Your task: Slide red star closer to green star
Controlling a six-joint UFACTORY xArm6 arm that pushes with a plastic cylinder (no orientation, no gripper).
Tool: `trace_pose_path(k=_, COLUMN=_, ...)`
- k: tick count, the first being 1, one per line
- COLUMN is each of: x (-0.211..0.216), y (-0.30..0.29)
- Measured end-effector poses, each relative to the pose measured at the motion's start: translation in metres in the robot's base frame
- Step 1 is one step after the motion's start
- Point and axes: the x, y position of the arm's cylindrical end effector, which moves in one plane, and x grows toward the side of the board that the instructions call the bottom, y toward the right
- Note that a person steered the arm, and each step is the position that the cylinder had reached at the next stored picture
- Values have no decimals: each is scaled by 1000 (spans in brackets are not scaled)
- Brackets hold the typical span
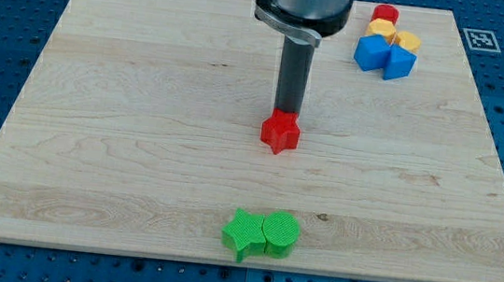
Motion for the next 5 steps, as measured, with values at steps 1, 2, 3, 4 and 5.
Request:
trace_pose_path(k=1, x=23, y=12)
trace_pose_path(k=2, x=42, y=17)
trace_pose_path(k=3, x=55, y=35)
trace_pose_path(k=4, x=63, y=53)
trace_pose_path(k=5, x=63, y=55)
